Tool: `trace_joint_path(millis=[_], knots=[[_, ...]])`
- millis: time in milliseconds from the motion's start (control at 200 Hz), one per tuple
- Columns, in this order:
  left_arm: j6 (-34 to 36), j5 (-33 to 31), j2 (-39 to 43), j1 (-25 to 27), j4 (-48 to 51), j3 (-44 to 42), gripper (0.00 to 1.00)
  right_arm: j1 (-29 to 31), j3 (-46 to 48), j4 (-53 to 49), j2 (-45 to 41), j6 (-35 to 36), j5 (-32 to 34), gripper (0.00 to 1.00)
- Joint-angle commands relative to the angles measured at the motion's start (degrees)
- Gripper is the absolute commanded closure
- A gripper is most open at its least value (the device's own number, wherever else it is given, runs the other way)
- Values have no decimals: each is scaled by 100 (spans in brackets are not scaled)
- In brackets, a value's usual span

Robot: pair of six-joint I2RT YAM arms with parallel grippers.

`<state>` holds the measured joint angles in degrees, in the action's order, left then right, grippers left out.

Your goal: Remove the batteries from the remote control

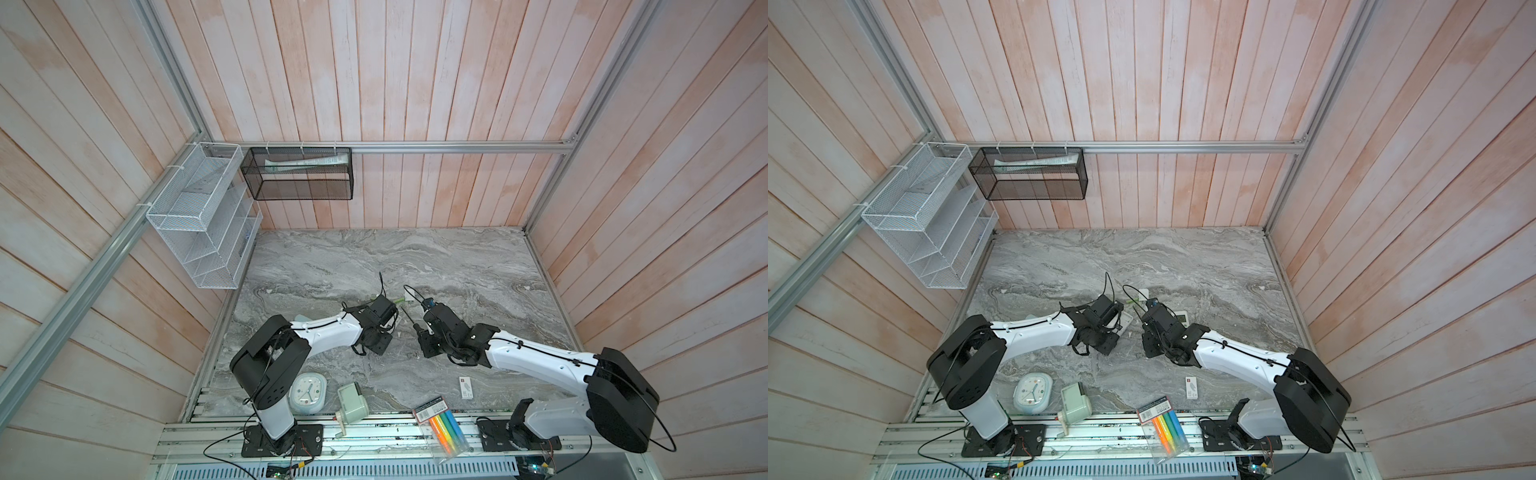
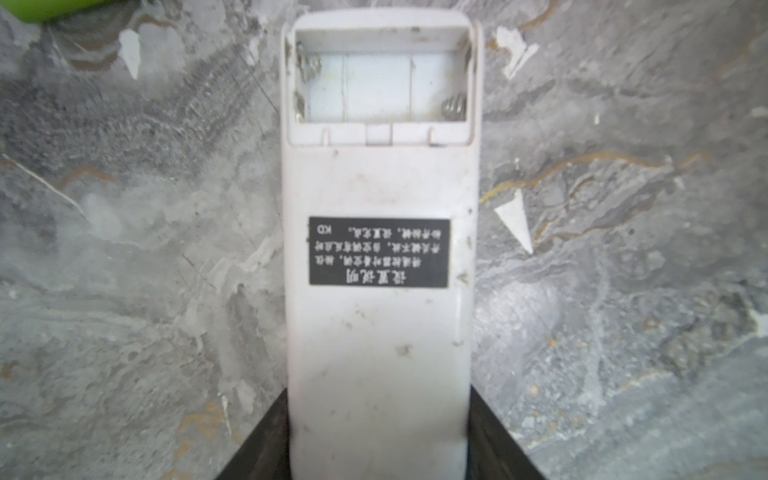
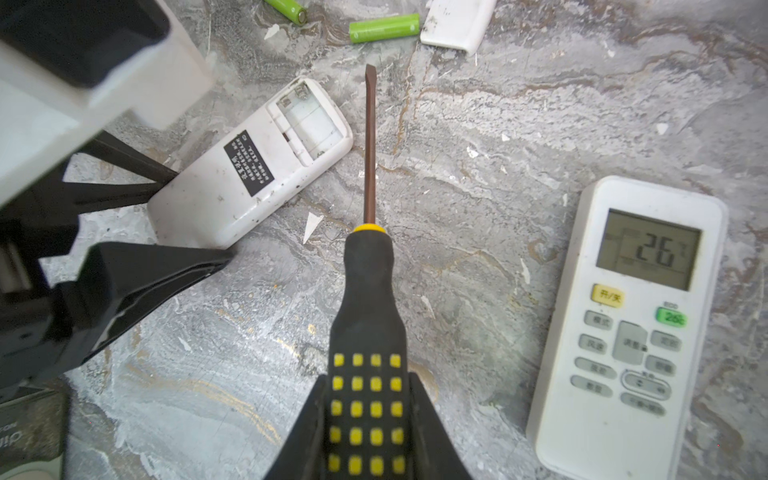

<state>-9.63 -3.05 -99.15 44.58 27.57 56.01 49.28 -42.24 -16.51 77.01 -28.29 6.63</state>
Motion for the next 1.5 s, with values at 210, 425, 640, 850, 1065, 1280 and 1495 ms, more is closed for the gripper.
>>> trace_joint_path(millis=[210, 425, 640, 850, 1065, 1280, 1495], knots=[[-552, -118, 157, -467, 553, -430, 43, -500, -108, 435, -26, 405, 164, 100], [-818, -332, 186, -754, 672, -491, 43, -768, -626, 771, 479, 993, -98, 100], [-1068, -489, 204, -1021, 724, -547, 42, -917, -1357, 834, 1283, 1478, -334, 100], [-1320, -654, 316, -1525, 640, -636, 39, -1082, -1667, 954, 1784, 1589, -431, 100], [-1313, -682, 322, -1920, 413, -404, 34, -1342, -1687, 1106, 2001, 1608, -559, 100], [-1147, -647, 86, -2169, 287, -68, 28, -1782, -1382, 1243, 1841, 1590, -495, 100], [-1054, -560, 105, -2208, 209, 4, 20, -2454, -884, 1390, 1553, 1590, -478, 100]])
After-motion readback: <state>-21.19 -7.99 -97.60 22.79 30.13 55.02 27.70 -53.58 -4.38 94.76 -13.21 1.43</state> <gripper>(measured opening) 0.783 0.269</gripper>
